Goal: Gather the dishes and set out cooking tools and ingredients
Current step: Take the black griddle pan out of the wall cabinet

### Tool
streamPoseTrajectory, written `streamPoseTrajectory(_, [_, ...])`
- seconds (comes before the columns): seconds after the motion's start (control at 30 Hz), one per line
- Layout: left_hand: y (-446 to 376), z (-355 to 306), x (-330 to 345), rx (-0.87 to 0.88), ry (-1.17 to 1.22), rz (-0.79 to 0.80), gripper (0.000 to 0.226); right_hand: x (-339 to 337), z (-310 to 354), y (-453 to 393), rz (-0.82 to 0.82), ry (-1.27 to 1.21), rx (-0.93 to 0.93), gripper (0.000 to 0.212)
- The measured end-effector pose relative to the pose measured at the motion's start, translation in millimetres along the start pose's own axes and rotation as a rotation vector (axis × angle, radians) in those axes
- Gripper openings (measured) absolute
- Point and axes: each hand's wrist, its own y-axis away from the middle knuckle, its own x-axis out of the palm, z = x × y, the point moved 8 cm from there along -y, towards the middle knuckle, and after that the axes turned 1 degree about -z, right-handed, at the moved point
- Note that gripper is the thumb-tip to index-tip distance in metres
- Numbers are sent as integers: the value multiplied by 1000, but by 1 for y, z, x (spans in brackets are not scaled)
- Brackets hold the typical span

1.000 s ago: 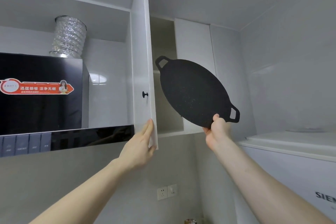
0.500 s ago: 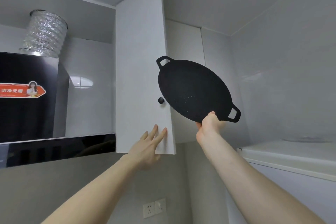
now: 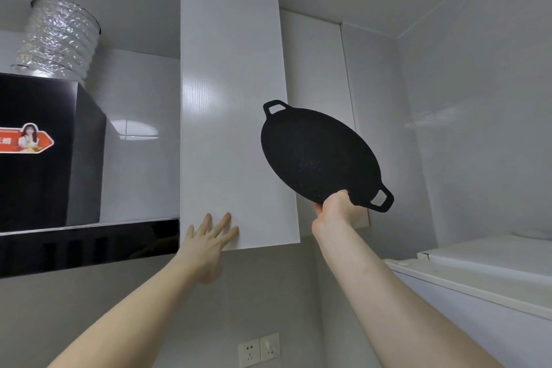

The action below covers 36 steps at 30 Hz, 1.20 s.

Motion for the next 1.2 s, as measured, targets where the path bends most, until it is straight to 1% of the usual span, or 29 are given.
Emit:
streamPoseTrajectory(0.2, [-13, -3, 10, -65, -23, 4, 96, 9, -26, -8, 22, -51, 45, 39])
streamPoseTrajectory(0.3, [-17, -5, 13, -90, -26, -2, 96, 13, -34, -12, 34, -41, 28, 37])
streamPoseTrajectory(0.43, [-24, -8, 18, -109, -22, -1, 95, 13, -47, -20, 55, -28, 37, 21])
streamPoseTrajectory(0.57, [-24, -15, 16, -116, 13, 49, 85, 8, -57, -21, 74, 20, 53, 15])
streamPoseTrajectory(0.63, [-21, -18, 18, -103, 33, 86, 81, 4, -61, -21, 85, 47, 44, 15])
streamPoseTrajectory(0.7, [-10, -19, 20, -78, 60, 89, 82, -2, -67, -19, 87, 81, 48, 23])
streamPoseTrajectory(0.77, [8, -17, 24, -68, 161, 45, 83, -8, -74, -12, 84, 139, 54, 33])
streamPoseTrajectory(0.9, [60, 2, 23, -117, 464, -165, 78, -9, -99, -2, 111, 132, 87, 37])
streamPoseTrajectory(0.97, [91, 24, 21, -167, 581, -245, 70, -4, -115, 10, 150, 137, 103, 38])
streamPoseTrajectory(1.03, [124, 53, 18, -231, 673, -285, 65, 0, -134, 28, 197, 146, 127, 39])
streamPoseTrajectory(1.1, [153, 84, 9, -297, 761, -327, 60, 1, -148, 51, 248, 139, 148, 35])
streamPoseTrajectory(1.17, [185, 116, 0, -375, 864, -344, 53, 1, -165, 77, 297, 149, 171, 20])
streamPoseTrajectory(1.2, [200, 130, -6, -395, 919, -349, 49, 3, -173, 92, 329, 144, 184, 17])
